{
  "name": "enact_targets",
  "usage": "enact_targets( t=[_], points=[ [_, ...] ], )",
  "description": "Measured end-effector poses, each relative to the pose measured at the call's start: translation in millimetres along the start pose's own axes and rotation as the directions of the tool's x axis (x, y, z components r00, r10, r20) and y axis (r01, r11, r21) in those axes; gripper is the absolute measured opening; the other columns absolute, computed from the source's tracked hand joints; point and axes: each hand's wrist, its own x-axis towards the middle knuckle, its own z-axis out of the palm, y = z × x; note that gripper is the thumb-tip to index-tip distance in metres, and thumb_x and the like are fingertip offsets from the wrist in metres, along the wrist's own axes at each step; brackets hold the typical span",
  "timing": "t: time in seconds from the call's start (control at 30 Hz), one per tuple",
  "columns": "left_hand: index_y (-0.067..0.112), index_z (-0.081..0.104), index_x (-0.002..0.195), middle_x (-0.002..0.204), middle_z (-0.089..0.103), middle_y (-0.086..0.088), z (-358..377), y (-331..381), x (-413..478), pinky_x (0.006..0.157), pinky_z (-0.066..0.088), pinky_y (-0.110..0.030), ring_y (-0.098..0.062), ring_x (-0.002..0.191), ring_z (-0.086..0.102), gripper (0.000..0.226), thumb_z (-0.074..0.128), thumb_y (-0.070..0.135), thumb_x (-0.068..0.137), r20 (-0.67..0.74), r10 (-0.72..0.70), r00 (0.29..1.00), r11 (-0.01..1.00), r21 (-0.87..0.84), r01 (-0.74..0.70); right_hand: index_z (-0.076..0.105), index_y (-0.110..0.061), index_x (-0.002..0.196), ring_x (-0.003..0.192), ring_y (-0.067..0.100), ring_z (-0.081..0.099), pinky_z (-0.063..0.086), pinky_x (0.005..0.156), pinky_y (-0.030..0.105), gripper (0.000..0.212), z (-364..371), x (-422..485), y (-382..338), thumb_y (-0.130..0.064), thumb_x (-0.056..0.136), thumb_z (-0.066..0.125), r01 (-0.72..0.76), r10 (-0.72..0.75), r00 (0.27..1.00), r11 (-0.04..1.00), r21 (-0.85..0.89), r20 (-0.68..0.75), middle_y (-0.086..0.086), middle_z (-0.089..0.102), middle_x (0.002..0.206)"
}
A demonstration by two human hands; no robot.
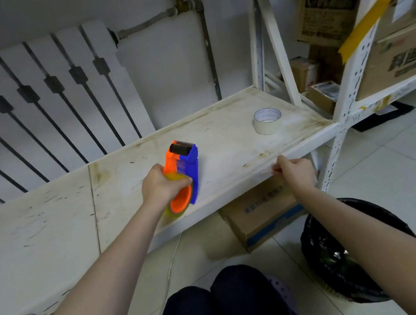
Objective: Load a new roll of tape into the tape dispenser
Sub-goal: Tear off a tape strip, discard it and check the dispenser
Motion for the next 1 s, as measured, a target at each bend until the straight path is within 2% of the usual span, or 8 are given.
enact_targets(
  t=[0.1,0.17,0.23,0.47,0.63,0.8,0.9,1.0],
  points=[
    [0.014,0.049,0.096,0.092,0.056,-0.002,2.4,2.6,0.4,0.067,0.040,-0.032,-0.022,0.083,0.053,0.047,0.079,0.037,0.067,-0.004,0.002,1.000,1.000,0.025,-0.002,0.067,-0.005,0.078,0.060,0.022,0.056,0.042,0.053,0.026,0.017,-27.4,13.9,31.8,-0.020,0.084,0.060,-0.025,0.020,1.000,0.956,-0.294,-0.020,0.010,0.064,0.067],
    [0.014,0.049,0.097,0.093,0.055,-0.002,3.8,4.6,0.2,0.068,0.040,-0.032,-0.022,0.084,0.052,0.048,0.079,0.037,0.067,-0.002,0.008,1.000,0.999,0.037,-0.008,0.062,-0.006,0.080,0.062,0.023,0.056,0.042,0.050,0.027,0.006,-44.9,21.2,54.5,-0.010,0.083,0.058,-0.058,0.045,0.998,0.870,-0.490,-0.038,0.010,0.061,0.073],
    [0.014,0.049,0.098,0.093,0.055,-0.003,4.4,6.0,-0.2,0.067,0.040,-0.032,-0.022,0.084,0.052,0.049,0.079,0.037,0.067,-0.001,0.009,1.000,0.999,0.047,-0.009,0.061,-0.002,0.087,0.068,0.027,0.057,0.045,0.055,0.029,0.008,-61.1,25.0,72.7,-0.008,0.084,0.057,-0.135,0.106,0.991,0.791,-0.596,-0.084,0.013,0.061,0.079],
    [0.013,0.049,0.097,0.093,0.055,-0.004,6.1,6.3,2.1,0.067,0.040,-0.032,-0.024,0.085,0.052,0.049,0.078,0.038,0.067,-0.012,0.009,1.000,0.998,0.069,-0.008,0.055,-0.004,0.093,0.095,0.033,0.059,0.043,0.067,0.032,0.008,-86.1,24.8,96.7,-0.004,0.086,0.050,-0.157,0.119,0.987,0.662,-0.733,-0.104,0.016,0.060,0.096],
    [0.014,0.047,0.096,0.093,0.054,-0.004,7.8,7.8,1.2,0.067,0.040,-0.032,-0.023,0.084,0.051,0.049,0.078,0.038,0.068,-0.012,0.021,1.000,0.996,0.086,-0.020,0.052,0.003,0.107,0.083,0.034,0.054,0.047,0.070,0.035,0.025,-81.9,27.6,105.0,0.001,0.082,0.055,-0.156,0.117,0.988,0.646,-0.747,-0.104,0.025,0.046,0.118],
    [0.014,0.048,0.097,0.093,0.056,-0.004,8.4,7.8,1.7,0.068,0.040,-0.032,-0.024,0.084,0.052,0.048,0.078,0.037,0.068,-0.013,0.030,0.999,0.996,0.082,-0.029,0.068,-0.007,0.091,0.071,0.029,0.057,0.048,0.059,0.029,0.014,-77.8,31.0,109.3,-0.006,0.079,0.059,-0.155,0.132,0.987,0.706,-0.691,-0.087,0.013,0.064,0.087],
    [0.014,0.048,0.096,0.093,0.055,-0.004,8.2,8.0,1.7,0.068,0.040,-0.031,-0.024,0.084,0.051,0.048,0.079,0.037,0.067,-0.017,0.032,0.999,0.996,0.088,-0.030,0.070,-0.014,0.088,0.068,0.025,0.059,0.048,0.055,0.026,0.014,-73.3,33.6,108.6,-0.012,0.081,0.058,-0.146,0.101,0.989,0.709,-0.689,-0.106,0.007,0.066,0.083],
    [0.014,0.047,0.096,0.092,0.055,-0.003,8.3,8.6,1.0,0.068,0.039,-0.031,-0.023,0.084,0.051,0.048,0.078,0.036,0.068,-0.016,0.036,0.999,0.995,0.097,-0.035,0.069,-0.021,0.087,0.072,0.023,0.060,0.051,0.058,0.027,0.018,-69.4,31.1,103.2,-0.016,0.079,0.055,-0.128,0.084,0.992,0.640,-0.758,-0.096,0.004,0.065,0.083]
  ],
)
